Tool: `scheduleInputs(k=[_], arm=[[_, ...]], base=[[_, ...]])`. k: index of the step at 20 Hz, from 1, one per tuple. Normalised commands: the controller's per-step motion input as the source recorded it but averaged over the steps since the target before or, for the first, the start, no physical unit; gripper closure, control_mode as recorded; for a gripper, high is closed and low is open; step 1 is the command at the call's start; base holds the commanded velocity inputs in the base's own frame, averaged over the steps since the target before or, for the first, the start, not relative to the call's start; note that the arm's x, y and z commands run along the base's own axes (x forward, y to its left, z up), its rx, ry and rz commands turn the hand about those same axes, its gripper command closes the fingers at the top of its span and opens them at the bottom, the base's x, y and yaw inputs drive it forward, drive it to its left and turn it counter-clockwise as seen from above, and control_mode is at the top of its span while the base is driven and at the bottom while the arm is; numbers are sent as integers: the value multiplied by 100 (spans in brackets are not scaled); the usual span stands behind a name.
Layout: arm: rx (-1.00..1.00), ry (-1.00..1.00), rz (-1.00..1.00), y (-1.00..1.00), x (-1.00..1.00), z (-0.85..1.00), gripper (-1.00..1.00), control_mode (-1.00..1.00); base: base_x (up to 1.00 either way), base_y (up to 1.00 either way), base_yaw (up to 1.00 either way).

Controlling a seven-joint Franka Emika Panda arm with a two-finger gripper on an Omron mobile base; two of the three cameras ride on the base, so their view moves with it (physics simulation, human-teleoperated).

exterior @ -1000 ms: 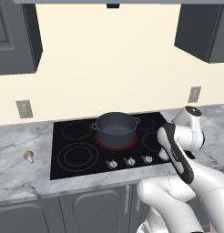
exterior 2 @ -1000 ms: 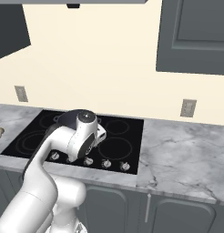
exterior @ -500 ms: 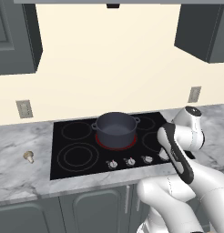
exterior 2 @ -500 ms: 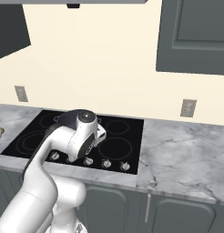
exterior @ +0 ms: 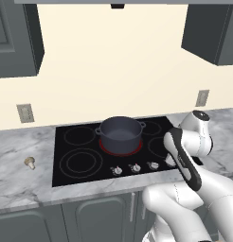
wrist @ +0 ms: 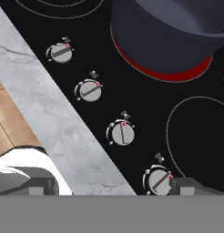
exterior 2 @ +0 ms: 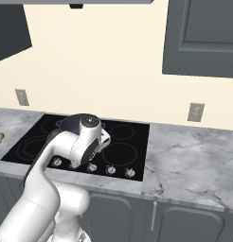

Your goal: Turn on the burner for the pot on the stove. Wait thirty seconds for the pot to heat up. Then add the mushroom to the pot.

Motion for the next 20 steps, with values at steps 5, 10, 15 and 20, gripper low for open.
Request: scheduleInputs(k=[5, 10, 15, 20], arm=[[0, 0, 0, 0, 0, 0, -100, -100], [0, 0, 0, 0, 0, 0, -100, -100], [0, 0, 0, 0, 0, 0, -100, -100], [0, 0, 0, 0, 0, 0, -100, -100]], base=[[0, 0, 0], [0, 0, 0], [0, 0, 0], [0, 0, 0]])
